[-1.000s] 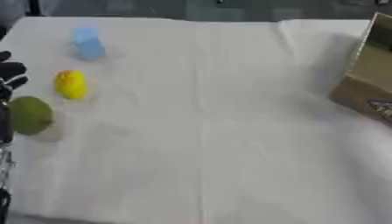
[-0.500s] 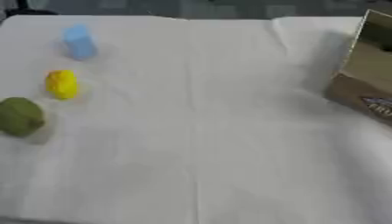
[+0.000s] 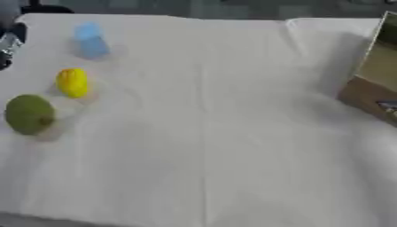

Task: Pick up the objects with one hand, pass them to the other hand, and then place them into the box on the other side of the table.

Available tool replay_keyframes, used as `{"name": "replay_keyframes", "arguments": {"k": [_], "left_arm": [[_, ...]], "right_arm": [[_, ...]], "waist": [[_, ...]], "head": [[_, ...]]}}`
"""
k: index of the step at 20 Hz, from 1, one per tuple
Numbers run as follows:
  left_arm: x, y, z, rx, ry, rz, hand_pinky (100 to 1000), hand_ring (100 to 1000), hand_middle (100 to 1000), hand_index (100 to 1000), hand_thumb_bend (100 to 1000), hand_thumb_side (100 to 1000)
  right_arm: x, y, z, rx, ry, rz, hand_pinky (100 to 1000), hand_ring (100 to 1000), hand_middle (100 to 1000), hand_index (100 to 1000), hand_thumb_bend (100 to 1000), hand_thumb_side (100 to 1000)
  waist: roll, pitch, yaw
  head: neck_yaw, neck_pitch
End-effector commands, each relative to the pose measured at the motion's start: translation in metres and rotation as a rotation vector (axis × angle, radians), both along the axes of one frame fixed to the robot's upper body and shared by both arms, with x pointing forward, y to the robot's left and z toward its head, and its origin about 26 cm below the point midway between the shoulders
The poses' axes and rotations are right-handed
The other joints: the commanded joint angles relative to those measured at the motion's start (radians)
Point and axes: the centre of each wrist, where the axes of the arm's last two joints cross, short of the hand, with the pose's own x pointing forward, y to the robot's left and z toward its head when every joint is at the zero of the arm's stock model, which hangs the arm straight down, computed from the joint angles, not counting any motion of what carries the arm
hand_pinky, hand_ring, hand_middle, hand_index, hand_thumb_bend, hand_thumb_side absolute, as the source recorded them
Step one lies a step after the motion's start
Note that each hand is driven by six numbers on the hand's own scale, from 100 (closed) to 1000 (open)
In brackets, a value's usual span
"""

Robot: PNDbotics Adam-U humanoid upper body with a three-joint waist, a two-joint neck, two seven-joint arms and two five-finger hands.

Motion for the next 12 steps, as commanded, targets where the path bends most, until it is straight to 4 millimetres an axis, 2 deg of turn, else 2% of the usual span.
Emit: {"name": "replay_keyframes", "arguments": {"k": [1,3,7,12], "left_arm": [[-0.005,0.008,0.025,0.14,0.06,-0.019,854,825,686,803,453,369],[-0.005,0.014,0.03,0.199,0.132,-0.031,856,830,698,807,482,325],[-0.007,0.021,0.042,0.291,0.226,-0.052,864,838,718,816,487,305],[-0.01,0.027,0.048,0.325,0.297,-0.088,872,845,726,818,467,296]], "right_arm": [[-0.002,-0.007,0.013,-0.045,-0.023,-0.012,962,707,864,889,100,562],[-0.002,-0.007,0.013,-0.048,-0.021,-0.012,962,707,864,889,100,563],[-0.003,-0.008,0.012,-0.054,-0.017,-0.015,962,707,864,889,100,563],[-0.003,-0.008,0.012,-0.055,-0.017,-0.015,962,707,864,889,100,564]], "waist": [[0.01,-0.008,0.0],[0.013,-0.009,0.0],[0.017,-0.011,0.002],[0.019,-0.01,0.001]], "head": [[0.02,0.006],[0.025,0.01],[0.032,0.016],[0.013,0.01]]}}
